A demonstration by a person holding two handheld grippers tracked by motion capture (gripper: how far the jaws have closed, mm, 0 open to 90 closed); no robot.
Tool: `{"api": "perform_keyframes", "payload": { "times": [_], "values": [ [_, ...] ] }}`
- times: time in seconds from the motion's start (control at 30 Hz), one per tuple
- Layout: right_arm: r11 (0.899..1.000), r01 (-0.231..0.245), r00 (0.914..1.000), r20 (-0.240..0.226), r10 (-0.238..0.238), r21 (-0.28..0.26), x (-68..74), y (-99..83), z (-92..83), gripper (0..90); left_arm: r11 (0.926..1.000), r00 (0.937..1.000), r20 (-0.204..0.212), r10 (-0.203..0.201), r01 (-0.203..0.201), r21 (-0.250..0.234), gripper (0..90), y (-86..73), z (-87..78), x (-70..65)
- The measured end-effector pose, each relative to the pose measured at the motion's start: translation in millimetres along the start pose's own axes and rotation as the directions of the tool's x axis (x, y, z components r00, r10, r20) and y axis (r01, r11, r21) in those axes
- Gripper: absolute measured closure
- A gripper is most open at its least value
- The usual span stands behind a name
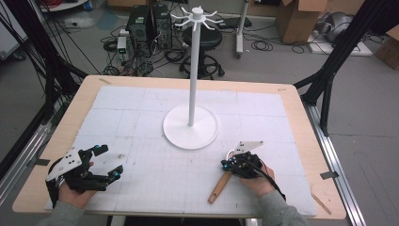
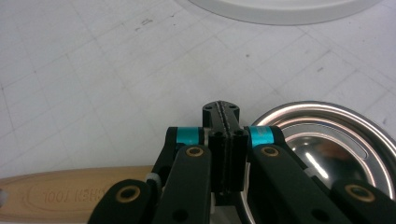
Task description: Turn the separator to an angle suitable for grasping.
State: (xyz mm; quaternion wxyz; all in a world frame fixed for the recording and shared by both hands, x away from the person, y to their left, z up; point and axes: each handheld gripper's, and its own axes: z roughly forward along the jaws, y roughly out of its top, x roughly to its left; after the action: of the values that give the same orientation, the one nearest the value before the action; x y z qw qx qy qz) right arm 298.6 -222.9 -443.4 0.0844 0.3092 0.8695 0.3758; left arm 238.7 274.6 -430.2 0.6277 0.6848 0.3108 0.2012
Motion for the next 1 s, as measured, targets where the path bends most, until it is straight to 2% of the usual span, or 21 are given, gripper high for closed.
{"api": "perform_keyframes", "payload": {
  "times": [0.7, 0.87, 1.0],
  "values": [
    [0.998, -0.06, 0.9975, 0.036, 0.061, -0.011, -10.2, -25.8, -26.6, 90.0, 1.0, 0.9999, 0.01, 0.006, -0.006, 0.005, 1.7, 0.6, 8.9, 0.4],
    [0.997, -0.075, 0.9964, 0.037, 0.075, -0.015, -10.6, -26.4, -26.7, 90.0, 1.0, 0.9999, 0.01, 0.006, -0.006, 0.006, 1.7, 0.4, 10.3, 0.2],
    [0.998, -0.058, 0.9975, 0.041, 0.058, -0.022, -9.3, -25.3, -26.5, 90.0, 0.9999, 0.9999, 0.012, 0.007, -0.008, 0.01, 1.7, 0.4, 10.9, 0.1]
  ]
}}
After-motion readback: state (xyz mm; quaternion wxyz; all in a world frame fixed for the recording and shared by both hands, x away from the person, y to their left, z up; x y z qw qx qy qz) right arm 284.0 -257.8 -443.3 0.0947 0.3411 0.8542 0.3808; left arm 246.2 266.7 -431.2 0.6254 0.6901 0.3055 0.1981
